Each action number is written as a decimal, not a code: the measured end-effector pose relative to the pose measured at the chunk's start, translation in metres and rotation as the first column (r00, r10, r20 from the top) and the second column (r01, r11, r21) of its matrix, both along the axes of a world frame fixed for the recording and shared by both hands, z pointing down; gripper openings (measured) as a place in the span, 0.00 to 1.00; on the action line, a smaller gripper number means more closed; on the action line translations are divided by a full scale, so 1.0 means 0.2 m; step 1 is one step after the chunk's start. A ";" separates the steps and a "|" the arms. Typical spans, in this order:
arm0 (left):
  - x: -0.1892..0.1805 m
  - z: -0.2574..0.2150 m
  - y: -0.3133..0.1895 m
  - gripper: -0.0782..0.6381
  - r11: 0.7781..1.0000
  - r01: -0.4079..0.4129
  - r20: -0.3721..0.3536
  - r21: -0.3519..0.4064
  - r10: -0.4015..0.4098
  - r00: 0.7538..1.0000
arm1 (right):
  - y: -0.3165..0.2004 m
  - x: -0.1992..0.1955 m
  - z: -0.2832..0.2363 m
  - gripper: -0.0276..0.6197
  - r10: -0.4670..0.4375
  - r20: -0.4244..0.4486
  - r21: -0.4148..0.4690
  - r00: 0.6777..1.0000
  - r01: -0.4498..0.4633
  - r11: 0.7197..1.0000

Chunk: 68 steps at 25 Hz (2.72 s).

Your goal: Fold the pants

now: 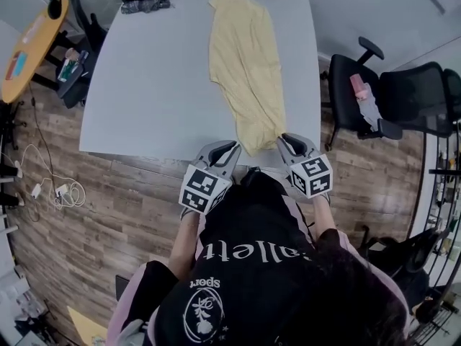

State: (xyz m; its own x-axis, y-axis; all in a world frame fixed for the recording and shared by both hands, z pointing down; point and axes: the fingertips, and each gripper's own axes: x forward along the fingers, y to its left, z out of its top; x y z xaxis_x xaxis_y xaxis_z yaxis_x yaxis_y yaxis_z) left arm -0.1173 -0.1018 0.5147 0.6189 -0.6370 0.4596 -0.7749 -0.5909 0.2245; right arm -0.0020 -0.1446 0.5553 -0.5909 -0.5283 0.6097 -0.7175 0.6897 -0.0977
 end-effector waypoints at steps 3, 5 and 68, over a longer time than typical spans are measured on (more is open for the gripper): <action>-0.01 0.07 -0.01 0.16 0.999 0.021 0.029 -0.031 -0.020 0.999 | 0.00 0.02 0.11 0.32 -0.057 -0.038 -0.052 0.998 0.055 0.997; 0.00 0.13 -0.03 0.16 0.998 0.032 0.054 -0.055 -0.029 0.998 | 0.00 0.06 0.18 0.33 -0.074 -0.053 -0.084 0.996 0.070 0.994; 0.15 -0.40 -0.24 0.18 0.981 0.056 -0.107 0.186 -0.036 0.994 | -0.20 0.02 -0.58 0.17 -0.160 0.315 0.156 0.936 0.115 0.981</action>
State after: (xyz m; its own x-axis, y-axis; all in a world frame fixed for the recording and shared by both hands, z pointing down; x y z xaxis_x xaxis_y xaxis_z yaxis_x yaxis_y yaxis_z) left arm -0.0875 -0.1501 0.4347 0.6247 -0.7348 0.2641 -0.7807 -0.5944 0.1927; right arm 0.0015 -0.1847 0.4387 -0.8172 -0.4905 0.3026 -0.5591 0.8021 -0.2097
